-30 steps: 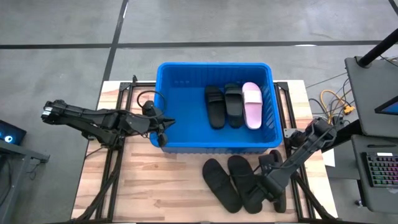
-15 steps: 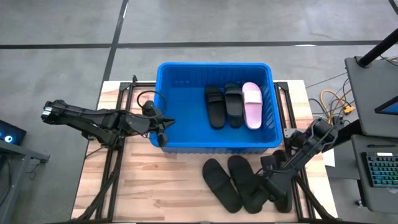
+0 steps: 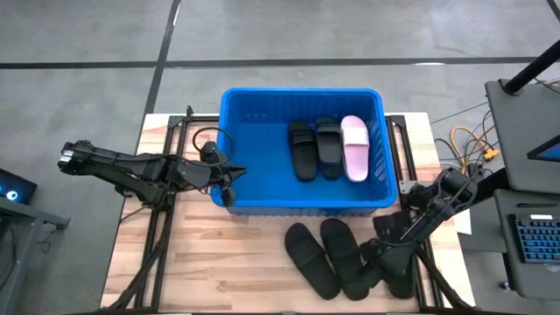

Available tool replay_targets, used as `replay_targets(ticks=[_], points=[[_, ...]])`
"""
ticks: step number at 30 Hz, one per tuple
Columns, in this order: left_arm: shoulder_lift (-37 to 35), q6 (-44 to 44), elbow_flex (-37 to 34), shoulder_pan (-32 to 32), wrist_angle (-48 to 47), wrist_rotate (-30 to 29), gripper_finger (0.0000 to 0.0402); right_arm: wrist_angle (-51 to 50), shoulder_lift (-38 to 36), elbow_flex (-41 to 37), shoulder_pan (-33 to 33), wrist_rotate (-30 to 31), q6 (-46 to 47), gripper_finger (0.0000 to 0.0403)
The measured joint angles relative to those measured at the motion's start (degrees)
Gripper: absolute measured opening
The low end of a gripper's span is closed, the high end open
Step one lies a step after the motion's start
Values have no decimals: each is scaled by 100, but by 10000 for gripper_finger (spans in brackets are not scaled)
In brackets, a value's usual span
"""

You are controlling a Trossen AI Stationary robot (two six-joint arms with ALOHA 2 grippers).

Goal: Pick and place slides into bin
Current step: Put the black slide into the blue bin

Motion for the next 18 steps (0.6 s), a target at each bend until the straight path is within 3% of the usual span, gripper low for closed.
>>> replay_targets(ticks=[4, 7, 15, 18], points=[[-1, -2, 0, 0, 22, 0, 20, -4, -6, -183, 13, -87, 93, 217], [-1, -2, 0, 0, 22, 0, 20, -10, -6, -243, 17, -130, 92, 191], [-1, -2, 2, 0, 21, 0, 20, -84, -6, -54, 17, -256, 101, 32], [-1, -2, 2, 0, 20, 0, 20, -80, -9, 54, 20, -303, 89, 16]])
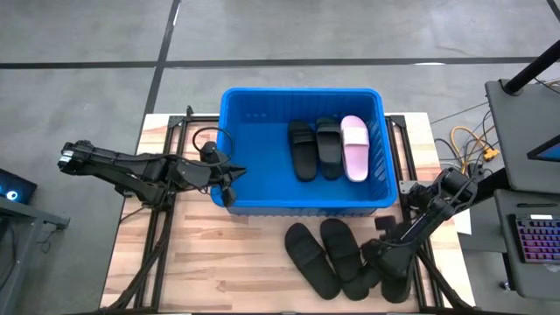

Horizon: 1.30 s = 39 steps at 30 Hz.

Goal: Pick and place slides into bin
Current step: Put the black slide into the blue bin

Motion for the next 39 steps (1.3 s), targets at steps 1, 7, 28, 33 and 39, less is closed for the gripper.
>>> replay_targets(ticks=[1, 7, 28, 33, 39], points=[[0, 0, -2, 1, 0, 0, 20, -22, 0, 45, 1, -33, -3, 15], [0, 0, 0, 2, 2, 0, 20, -367, -122, 507, -3, -292, -9, 13], [-2, 4, 11, 2, 386, 5, 20, 880, -1513, 2586, -1016, 687, -379, 12], [-4, -44, 11, 2, 460, 17, 20, 1648, -1898, 2644, -1518, 825, -734, 12], [-4, -140, 11, 2, 448, 22, 20, 3248, -2447, 2646, -2035, 1217, -1668, 12]])
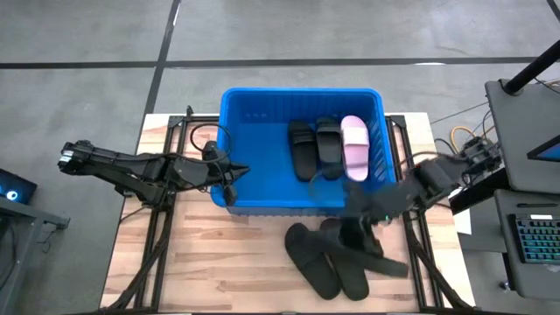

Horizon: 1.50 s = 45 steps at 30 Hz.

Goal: Pick and place slides into bin
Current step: Put the black slide into the blue bin

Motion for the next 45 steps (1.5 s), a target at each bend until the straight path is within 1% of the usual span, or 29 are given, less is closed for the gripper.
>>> replay_targets(ticks=[4, 6, 8, 11, 17, 21, 23, 25, 28, 31, 37, 43, 45], points=[[-4, 4, 34, 0, 2, 0, 20, 744, -283, 0, -423, 574, -728, 11], [-14, 31, 46, 0, -4, 4, 20, 839, -360, 0, -700, 844, -893, 11], [-48, 200, 86, 0, -21, 4, 20, 839, -384, 0, -1067, 953, -955, 11], [-153, 466, 271, 0, 24, -1, 20, 839, -308, 0, -1610, 973, -1181, 12], [-423, 481, 587, 0, 156, 6, 20, 851, 164, -4, -2692, 955, -1947, 12], [-639, 525, 622, 0, 167, -10, 20, 871, 501, 12, -3315, 975, -2554, 12], [-744, 641, 583, 0, 179, -38, 20, 867, 688, 26, -3638, 964, -2606, 12], [-823, 775, 564, 0, 172, -151, 20, 856, 844, 31, -3954, 812, -2631, 12], [-926, 919, 565, 0, 174, -393, 20, 847, 1072, 31, -4335, 534, -3075, 12], [-1001, 942, 572, 0, 179, -754, 20, 880, 1298, 33, -4575, 523, -3617, 12], [-1123, 964, 542, 2, 162, -1313, 20, 878, 1841, 33, -4873, 501, -4995, 13], [-1092, 921, 536, 2, 151, -1364, 20, 849, 2321, 33, -4987, 524, -5732, 13], [-1063, 914, 535, 4, 151, -1360, 20, 879, 2433, 33, -4993, 746, -5858, 13]])
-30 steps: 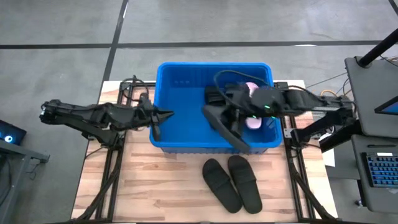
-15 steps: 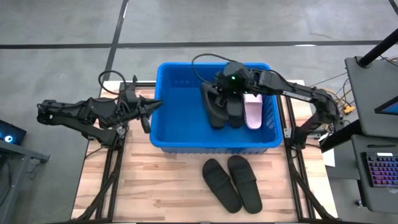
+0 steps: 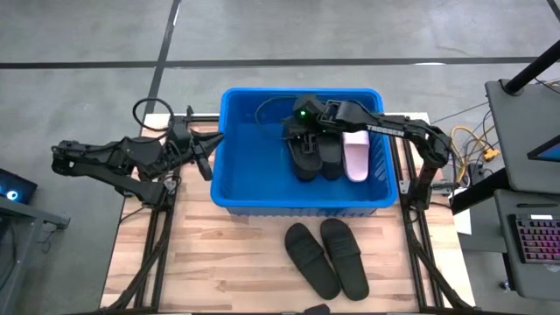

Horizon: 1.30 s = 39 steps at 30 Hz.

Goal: Pick and place slides into bin
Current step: Put the black slide into the blue bin

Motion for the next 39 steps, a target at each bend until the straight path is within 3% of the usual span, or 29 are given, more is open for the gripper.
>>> replay_targets(ticks=[4, 6, 28, 39], points=[[103, -155, 0, -2, 21, 2, 20, 11, 180, 0, -2, 877, -257, 13], [180, -162, -2, -2, 20, 2, 20, 17, 259, 0, -16, 1007, -277, 13], [561, -313, -9, 0, 328, 5, 20, 331, 701, -9, -300, 755, -826, 13], [589, -328, -9, 0, 486, 18, 20, 374, 1197, -3, -450, 489, -609, 13]])
